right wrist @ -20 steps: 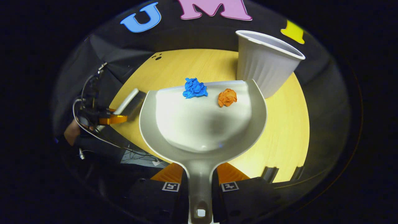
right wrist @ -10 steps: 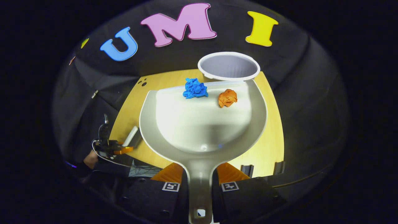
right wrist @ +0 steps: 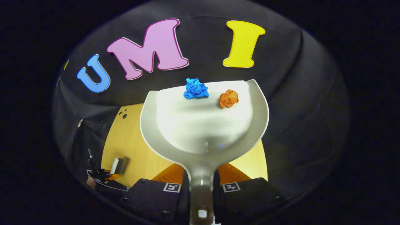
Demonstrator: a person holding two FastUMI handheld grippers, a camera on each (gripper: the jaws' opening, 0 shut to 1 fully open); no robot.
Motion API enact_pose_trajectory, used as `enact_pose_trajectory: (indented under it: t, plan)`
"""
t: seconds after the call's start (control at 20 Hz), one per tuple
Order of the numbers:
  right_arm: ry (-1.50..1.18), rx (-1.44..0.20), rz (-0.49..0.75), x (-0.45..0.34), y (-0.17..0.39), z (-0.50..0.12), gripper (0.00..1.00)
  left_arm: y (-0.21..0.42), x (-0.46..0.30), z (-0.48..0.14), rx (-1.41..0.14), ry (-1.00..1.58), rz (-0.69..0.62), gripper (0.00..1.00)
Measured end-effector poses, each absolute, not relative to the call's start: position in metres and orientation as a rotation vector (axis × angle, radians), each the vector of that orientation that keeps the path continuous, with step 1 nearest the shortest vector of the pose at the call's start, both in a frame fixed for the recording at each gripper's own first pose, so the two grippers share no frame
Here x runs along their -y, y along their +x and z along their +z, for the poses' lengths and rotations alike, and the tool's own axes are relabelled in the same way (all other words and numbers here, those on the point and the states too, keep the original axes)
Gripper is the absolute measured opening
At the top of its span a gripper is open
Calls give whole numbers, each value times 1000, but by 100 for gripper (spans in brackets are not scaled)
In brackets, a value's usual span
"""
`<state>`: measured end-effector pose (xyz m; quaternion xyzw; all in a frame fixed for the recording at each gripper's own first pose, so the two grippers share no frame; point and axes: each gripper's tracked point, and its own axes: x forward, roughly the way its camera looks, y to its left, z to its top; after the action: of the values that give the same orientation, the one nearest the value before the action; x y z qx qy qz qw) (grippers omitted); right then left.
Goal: Pick up the small broom and dustpan from the desktop, sweep the trash into the dustpan with the broom, and then empty the trash into the garbage bin.
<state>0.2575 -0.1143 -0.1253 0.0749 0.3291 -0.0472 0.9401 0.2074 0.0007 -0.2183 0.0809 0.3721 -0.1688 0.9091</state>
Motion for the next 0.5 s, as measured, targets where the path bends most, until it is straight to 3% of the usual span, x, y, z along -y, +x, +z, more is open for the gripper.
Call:
enact_pose_trajectory:
  t: [0.2, 0.4, 0.5]
  plan:
    - [65, -671, -168, 133, 293, -144, 29, 217, -8, -208, -756, 155, -317, 24]
    - [-104, -667, -208, 142, 324, -162, 33, 223, -9, -203, -753, 128, -302, 26]
    - [-216, -672, -228, 144, 337, -172, 29, 223, -11, -198, -747, 130, -290, 26]
